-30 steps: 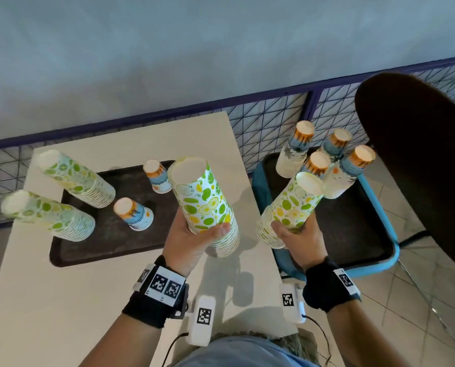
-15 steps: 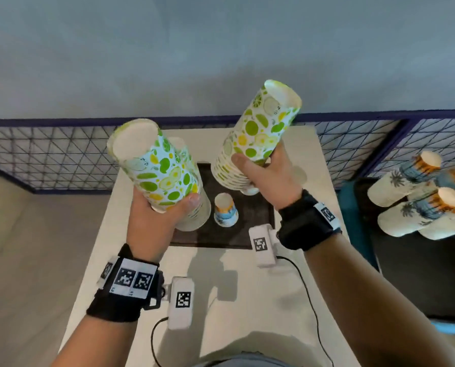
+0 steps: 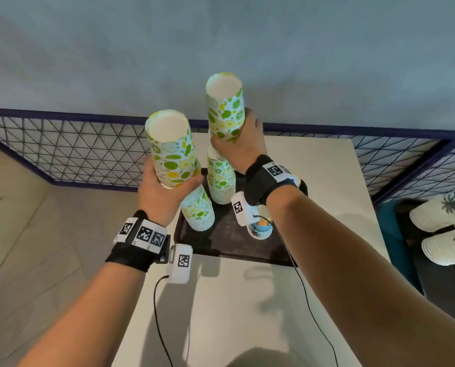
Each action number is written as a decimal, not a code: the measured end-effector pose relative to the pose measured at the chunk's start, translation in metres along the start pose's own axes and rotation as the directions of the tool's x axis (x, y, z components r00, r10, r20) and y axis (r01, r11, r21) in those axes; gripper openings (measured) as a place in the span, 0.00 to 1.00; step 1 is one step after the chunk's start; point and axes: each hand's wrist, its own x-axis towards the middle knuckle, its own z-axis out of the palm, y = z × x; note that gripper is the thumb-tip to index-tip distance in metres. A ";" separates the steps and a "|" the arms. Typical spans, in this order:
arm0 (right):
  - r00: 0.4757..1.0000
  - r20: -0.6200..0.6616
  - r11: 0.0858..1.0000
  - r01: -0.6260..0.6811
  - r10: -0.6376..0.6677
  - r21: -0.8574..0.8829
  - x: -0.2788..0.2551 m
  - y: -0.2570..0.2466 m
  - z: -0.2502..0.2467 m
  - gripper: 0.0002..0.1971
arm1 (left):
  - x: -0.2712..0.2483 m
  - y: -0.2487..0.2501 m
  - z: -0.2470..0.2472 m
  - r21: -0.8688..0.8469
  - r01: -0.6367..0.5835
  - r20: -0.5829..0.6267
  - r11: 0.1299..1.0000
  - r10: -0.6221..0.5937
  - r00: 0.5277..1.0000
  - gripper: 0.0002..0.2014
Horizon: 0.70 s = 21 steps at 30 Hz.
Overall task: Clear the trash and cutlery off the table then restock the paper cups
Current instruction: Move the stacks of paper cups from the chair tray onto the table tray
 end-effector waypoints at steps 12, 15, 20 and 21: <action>0.966 0.163 0.971 -0.174 0.200 -0.164 0.000 0.049 0.047 0.43 | 0.011 -0.055 0.026 -0.061 0.189 0.048 0.980 -0.186 0.981 0.41; 0.954 0.195 0.960 -0.187 0.227 -0.207 -0.004 0.063 0.052 0.44 | 0.009 -0.074 0.027 0.003 0.252 0.074 0.968 -0.252 0.965 0.41; 0.945 0.201 0.955 -0.215 0.256 -0.207 -0.006 0.072 0.058 0.43 | 0.010 -0.083 0.030 0.068 0.277 0.082 0.958 -0.282 0.956 0.43; 0.946 0.200 0.955 -0.213 0.255 -0.209 -0.006 0.073 0.059 0.43 | 0.011 -0.084 0.031 0.073 0.282 0.084 0.957 -0.287 0.954 0.44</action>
